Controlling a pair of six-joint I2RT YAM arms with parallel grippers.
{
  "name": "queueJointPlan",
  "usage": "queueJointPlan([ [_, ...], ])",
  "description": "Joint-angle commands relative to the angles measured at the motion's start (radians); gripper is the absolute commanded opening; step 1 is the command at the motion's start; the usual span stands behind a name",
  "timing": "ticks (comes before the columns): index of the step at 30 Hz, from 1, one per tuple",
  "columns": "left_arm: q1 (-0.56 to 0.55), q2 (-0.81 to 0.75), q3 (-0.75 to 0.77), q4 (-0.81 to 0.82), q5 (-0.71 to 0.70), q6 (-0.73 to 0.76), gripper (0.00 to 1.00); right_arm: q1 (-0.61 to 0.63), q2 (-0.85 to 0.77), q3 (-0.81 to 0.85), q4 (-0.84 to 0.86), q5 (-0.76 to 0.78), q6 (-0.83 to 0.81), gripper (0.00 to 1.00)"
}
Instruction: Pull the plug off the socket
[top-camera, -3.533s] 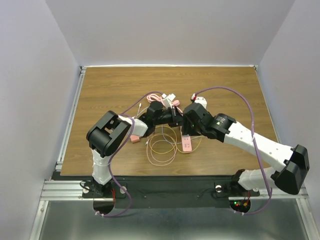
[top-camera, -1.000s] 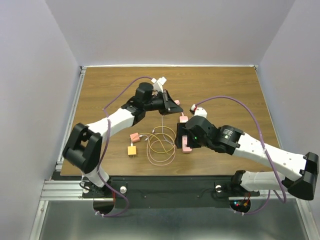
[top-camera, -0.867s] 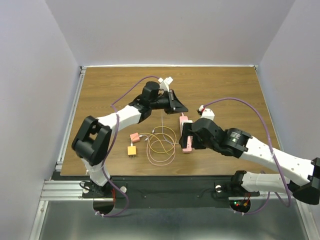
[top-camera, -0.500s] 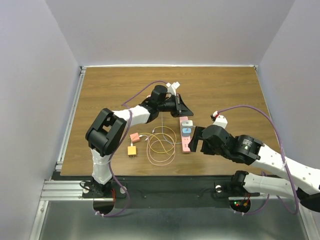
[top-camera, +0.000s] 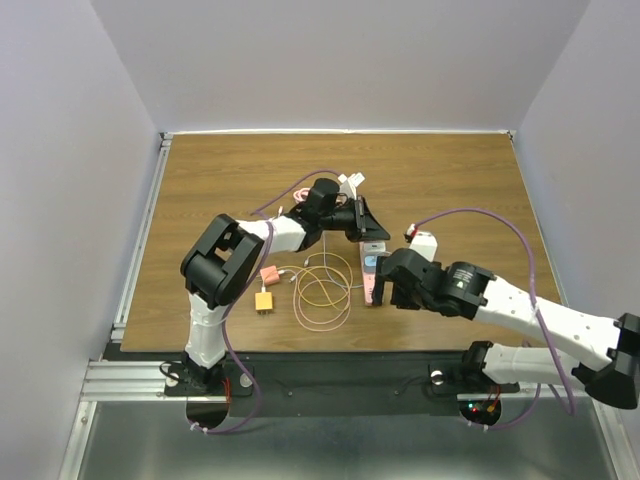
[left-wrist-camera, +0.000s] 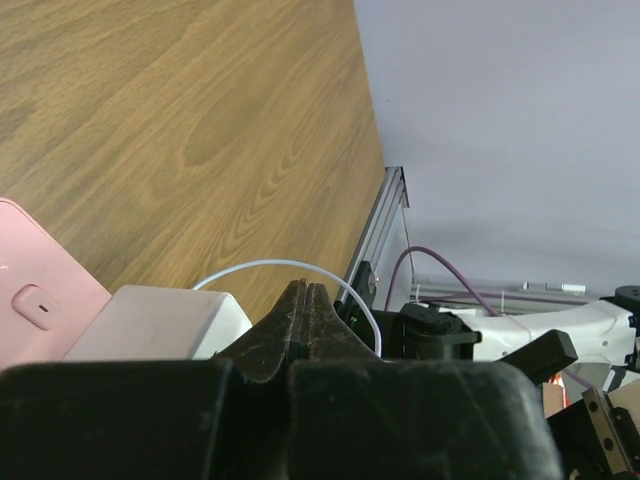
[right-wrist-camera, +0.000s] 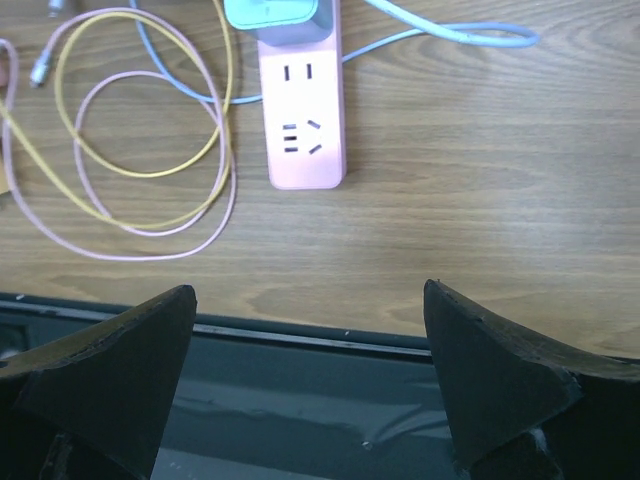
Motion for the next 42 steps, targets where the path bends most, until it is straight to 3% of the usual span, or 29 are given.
queueJointPlan([
  [1,-0.008,0.02,-0.059,0.105,0.039,-0.019,0.0,0.001,0.074,0.07,0.055,0.061,-0.045,1.0],
  [17,-0.007,0.061,-0.131,0.174,0.024,-0.044,0.0,-0.059,0.301,0.201,0.101,0.085,-0.182,1.0],
  [24,-0.007,0.072,-0.149,0.176,0.016,-0.042,0.0,-0.202,0.346,0.158,0.228,-0.016,-0.312,1.0],
  [33,-0.005,0.081,-0.148,0.174,0.011,-0.048,0.0,-0.203,0.419,0.135,0.333,-0.079,-0.4,0.97],
  [42,-0.005,0.07,-0.148,0.173,0.013,-0.052,0.0,-0.206,0.448,0.084,0.419,-0.033,-0.378,0.92],
])
